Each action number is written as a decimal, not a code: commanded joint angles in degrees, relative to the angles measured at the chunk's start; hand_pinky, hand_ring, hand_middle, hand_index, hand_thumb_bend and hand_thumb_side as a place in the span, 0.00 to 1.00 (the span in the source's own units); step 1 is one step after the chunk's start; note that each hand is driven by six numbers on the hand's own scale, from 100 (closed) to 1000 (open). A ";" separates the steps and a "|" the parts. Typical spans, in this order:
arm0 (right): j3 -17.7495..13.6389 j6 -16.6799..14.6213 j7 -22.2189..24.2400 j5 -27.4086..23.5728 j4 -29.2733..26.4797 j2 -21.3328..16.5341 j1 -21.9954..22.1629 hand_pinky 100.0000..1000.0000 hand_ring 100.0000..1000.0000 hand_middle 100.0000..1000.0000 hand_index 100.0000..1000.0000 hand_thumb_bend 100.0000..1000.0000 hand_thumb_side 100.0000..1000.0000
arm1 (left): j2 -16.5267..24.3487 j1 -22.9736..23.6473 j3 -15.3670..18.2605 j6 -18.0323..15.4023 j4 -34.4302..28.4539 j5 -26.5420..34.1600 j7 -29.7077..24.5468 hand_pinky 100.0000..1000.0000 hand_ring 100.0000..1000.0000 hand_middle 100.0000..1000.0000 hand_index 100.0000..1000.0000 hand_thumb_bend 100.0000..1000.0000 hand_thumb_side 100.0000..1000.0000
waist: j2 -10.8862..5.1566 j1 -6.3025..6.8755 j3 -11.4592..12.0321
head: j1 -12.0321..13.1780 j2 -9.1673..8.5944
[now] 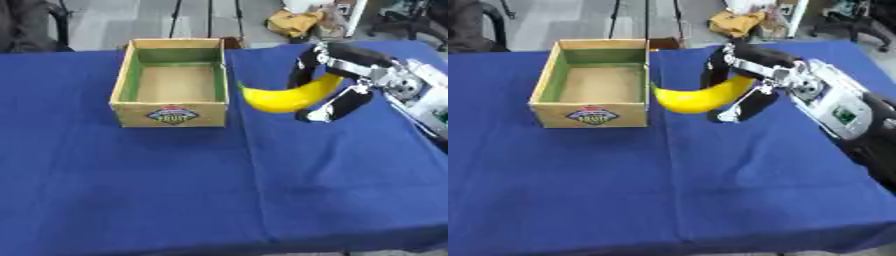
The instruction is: Pick up objects on the table and place them in the box.
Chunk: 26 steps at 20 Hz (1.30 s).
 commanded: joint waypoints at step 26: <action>-2.00 -1.63 -0.91 2.35 9.49 0.12 -8.09 0.53 0.43 0.43 0.58 0.42 0.00 | 0.44 -3.26 -1.98 0.77 -1.57 0.94 -2.14 0.77 0.81 0.80 0.89 1.00 0.68 | 0.25 0.93 5.92 | -2.10 -1.98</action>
